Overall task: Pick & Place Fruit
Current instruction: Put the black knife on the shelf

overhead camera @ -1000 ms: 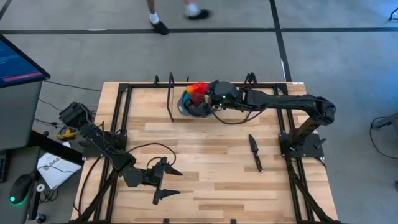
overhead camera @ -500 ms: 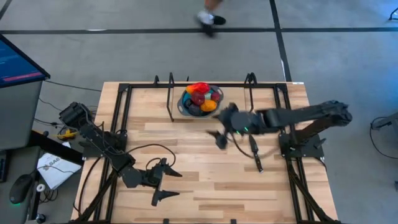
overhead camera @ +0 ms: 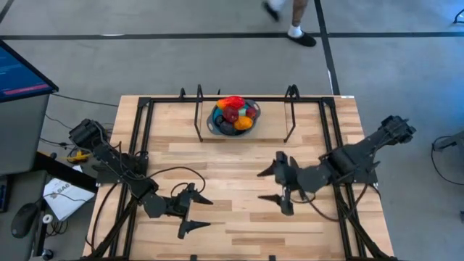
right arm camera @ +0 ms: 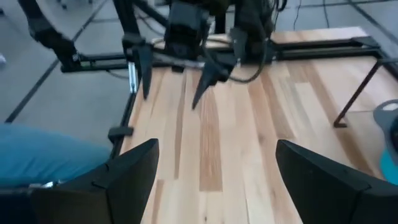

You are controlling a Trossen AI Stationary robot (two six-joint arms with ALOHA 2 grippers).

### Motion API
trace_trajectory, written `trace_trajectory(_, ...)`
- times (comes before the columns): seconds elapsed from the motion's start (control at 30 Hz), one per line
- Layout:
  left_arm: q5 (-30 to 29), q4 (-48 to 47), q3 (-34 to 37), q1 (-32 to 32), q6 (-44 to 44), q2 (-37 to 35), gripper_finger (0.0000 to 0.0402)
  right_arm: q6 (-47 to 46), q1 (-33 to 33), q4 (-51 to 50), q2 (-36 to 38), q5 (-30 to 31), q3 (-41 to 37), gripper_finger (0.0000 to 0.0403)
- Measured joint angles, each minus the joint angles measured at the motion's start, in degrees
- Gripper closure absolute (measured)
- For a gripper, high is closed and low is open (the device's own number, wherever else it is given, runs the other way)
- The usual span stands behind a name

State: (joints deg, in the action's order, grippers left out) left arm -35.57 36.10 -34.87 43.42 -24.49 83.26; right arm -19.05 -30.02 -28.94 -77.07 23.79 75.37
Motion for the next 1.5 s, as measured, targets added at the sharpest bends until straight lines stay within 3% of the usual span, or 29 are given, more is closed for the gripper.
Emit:
trace_trajectory(0.17,0.0,0.1,0.0,0.0,0.1,0.0,0.0056,2.8,-0.6,5.1,-3.8,0.2,0.0,0.0085)
trace_trajectory(0.27,0.0,0.2,0.0,0.0,0.2,0.0,0.0056,-0.5,-0.6,9.3,-6.8,-1.7,0.0,0.0085)
trace_trajectory(0.43,0.0,0.2,0.0,-0.7,0.2,0.0,0.0056,-4.3,-0.7,8.7,-10.8,-20.5,0.0,0.0085)
trace_trajectory(0.57,0.0,0.2,0.0,-1.0,0.2,0.0,0.0056,-15.7,-0.8,2.4,-12.6,-31.4,0.0,0.0085)
trace_trajectory(0.67,0.0,0.2,0.0,-1.2,0.2,0.0,0.0056,-24.0,-2.0,-9.1,-13.1,-30.6,0.0,0.0085)
trace_trajectory(0.9,0.0,0.4,0.0,-1.2,0.2,0.0,0.0056,-43.6,-5.3,-42.0,-13.2,-22.3,-0.1,0.0085)
trace_trajectory(1.0,0.0,0.4,0.0,-1.2,0.2,0.0,0.0056,-48.7,-5.7,-49.0,-12.6,-22.0,-2.8,0.0085)
trace_trajectory(1.17,0.0,0.4,0.0,-1.2,0.2,0.0,0.0056,-57.2,-4.1,-41.8,-6.5,-22.4,-13.2,0.0086)
trace_trajectory(1.33,0.0,0.4,0.0,-1.2,0.1,0.0,0.0056,-71.1,-1.9,-36.3,2.1,-18.0,-23.9,0.0087)
trace_trajectory(1.5,0.0,0.4,0.0,-1.2,0.0,0.0,0.0056,-76.0,-2.4,-31.9,6.1,-16.0,-29.3,0.0087)
